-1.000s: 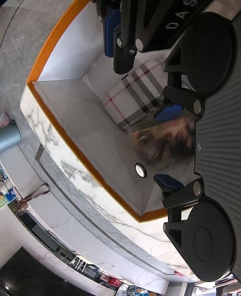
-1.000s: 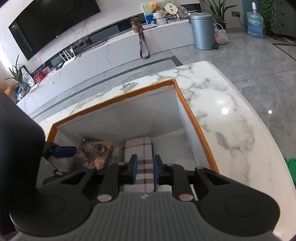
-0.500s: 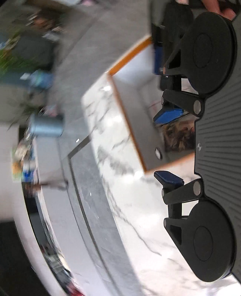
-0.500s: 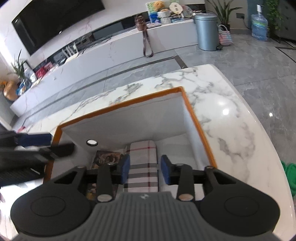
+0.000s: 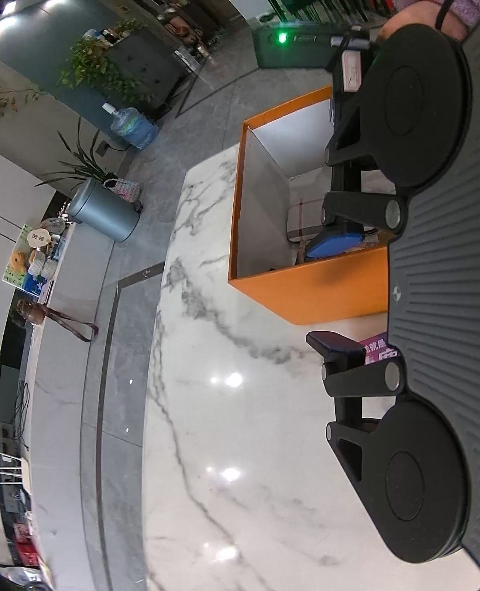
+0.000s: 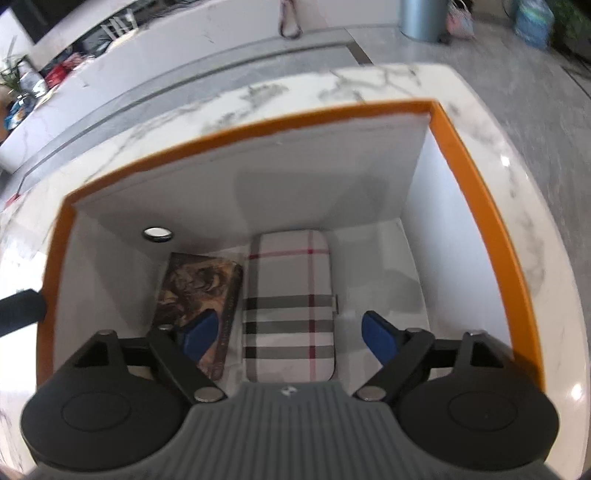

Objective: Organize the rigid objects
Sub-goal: 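Lower the card box into the box and open the left tool while the right tool releases the plaid case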

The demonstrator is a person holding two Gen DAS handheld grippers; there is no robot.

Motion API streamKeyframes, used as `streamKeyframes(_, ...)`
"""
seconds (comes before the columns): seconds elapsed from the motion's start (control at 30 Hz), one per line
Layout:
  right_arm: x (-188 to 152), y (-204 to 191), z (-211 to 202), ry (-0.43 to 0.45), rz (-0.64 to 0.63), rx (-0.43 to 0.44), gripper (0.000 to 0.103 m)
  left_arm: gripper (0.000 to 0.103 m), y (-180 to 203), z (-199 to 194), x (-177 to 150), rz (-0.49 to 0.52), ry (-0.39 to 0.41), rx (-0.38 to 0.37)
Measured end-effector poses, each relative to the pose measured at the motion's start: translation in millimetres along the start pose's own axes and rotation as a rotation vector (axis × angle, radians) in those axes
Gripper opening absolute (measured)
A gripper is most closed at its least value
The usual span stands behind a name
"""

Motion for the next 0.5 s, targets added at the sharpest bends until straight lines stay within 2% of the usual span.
streamKeyframes(0.07, -1, 2, 7, -0.024, 0.007, 0.000, 0.085, 0.054, -2, 0, -2, -0.011, -0.002, -0.014)
streamKeyframes(0.1, -2, 2, 11, -0.038, 0.013, 0.007, 0.081, 0.054, -2, 1, -1, -0.017, -0.003, -0.023)
streamKeyframes(0.13, -4, 1, 14, -0.051, 0.023, 0.026, 0.072, 0.053, -3, 1, -2, -0.022, -0.004, -0.029)
streamKeyframes(0.2, -5, -3, 16, -0.047, 0.022, 0.041, 0.072, 0.050, -4, 3, -2, -0.039, -0.007, -0.046)
streamKeyframes(0.33, -7, -14, 18, -0.037, -0.080, 0.004, 0.066, 0.043, -2, 4, -3, -0.048, -0.008, -0.067)
streamKeyframes(0.5, -13, -28, 16, -0.027, -0.183, 0.030, 0.063, 0.039, -3, 7, -7, -0.059, -0.017, -0.070)
Point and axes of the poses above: each gripper's, at about its wrist camera, not at the fingertips, and z roughly the way its jaws point, y to its right, x to its top, the point moved 10 cm from there along z, roughly the way its jaws point
